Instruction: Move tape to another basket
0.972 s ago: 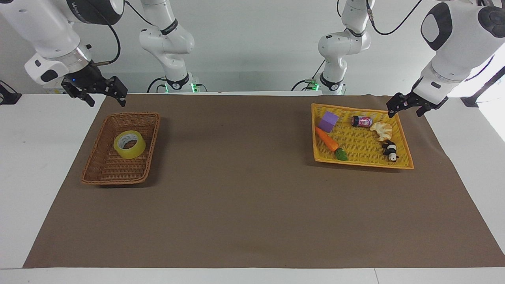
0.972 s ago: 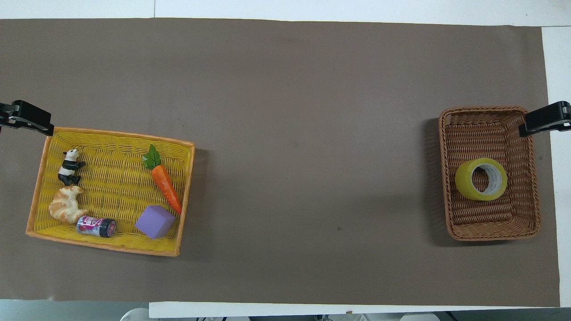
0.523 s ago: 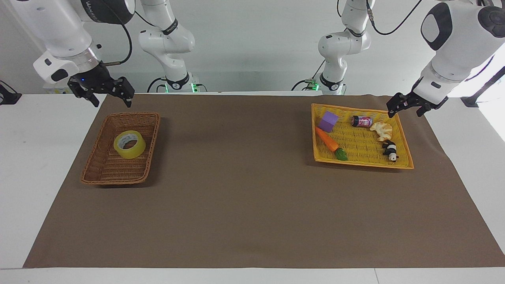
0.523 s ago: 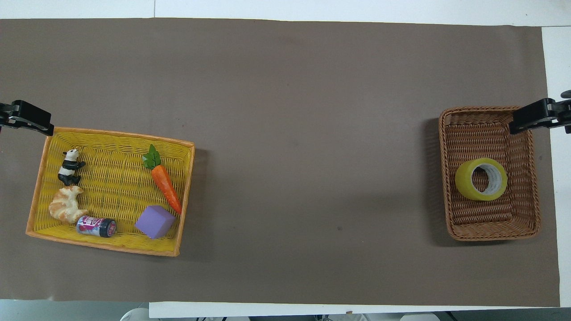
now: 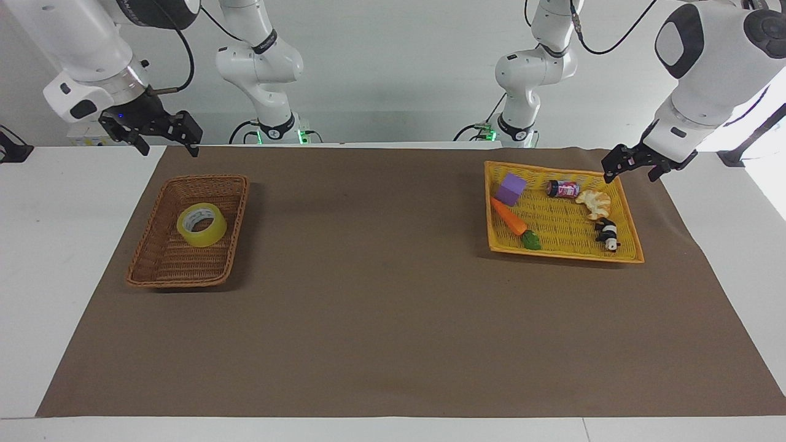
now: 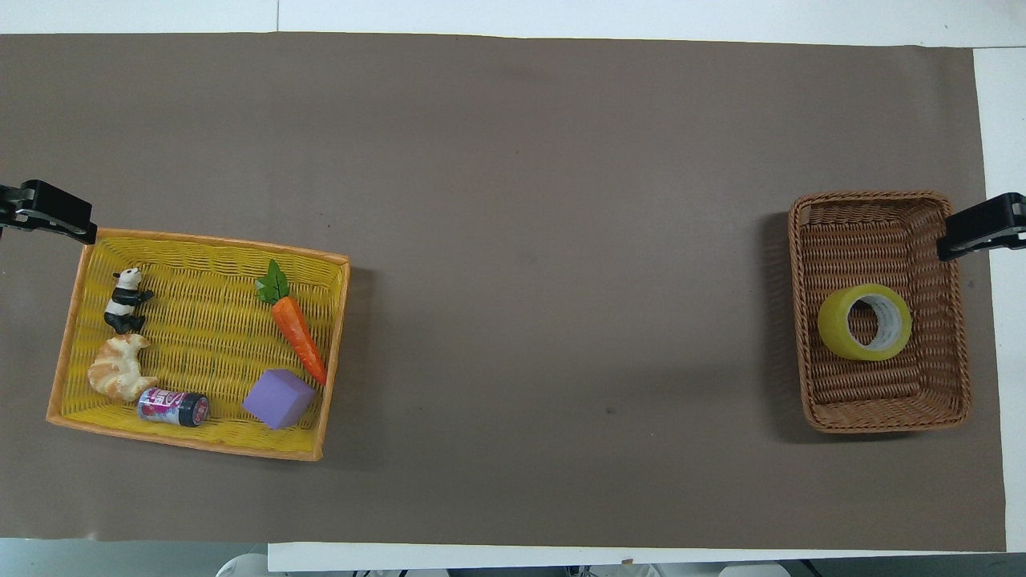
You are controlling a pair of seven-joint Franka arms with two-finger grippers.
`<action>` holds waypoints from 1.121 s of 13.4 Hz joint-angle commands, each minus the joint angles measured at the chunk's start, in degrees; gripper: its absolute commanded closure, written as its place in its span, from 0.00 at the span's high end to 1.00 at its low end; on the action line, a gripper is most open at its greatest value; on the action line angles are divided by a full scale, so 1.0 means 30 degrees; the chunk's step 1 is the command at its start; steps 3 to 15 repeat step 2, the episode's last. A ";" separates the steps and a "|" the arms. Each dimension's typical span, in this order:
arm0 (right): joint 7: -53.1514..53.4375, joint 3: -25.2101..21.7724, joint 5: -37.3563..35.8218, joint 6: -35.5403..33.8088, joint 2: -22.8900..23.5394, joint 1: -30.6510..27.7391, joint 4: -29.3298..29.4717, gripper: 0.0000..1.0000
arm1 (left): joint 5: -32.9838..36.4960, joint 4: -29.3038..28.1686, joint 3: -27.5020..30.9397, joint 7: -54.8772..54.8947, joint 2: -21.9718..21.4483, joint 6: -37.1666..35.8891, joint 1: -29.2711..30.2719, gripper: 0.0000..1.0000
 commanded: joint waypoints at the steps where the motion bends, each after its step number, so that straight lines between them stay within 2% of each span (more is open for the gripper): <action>1: 0.0138 -0.0290 -0.0199 -0.0060 -0.0177 0.0085 -0.0070 1.00 | 0.0248 -0.0408 0.0052 0.0126 -0.0456 -0.0097 0.0062 1.00; 15: 0.0079 -0.0320 -0.0199 -0.0030 -0.0177 0.0085 -0.0041 1.00 | 0.0248 -0.0437 0.0052 0.0126 -0.0456 -0.0097 0.0063 1.00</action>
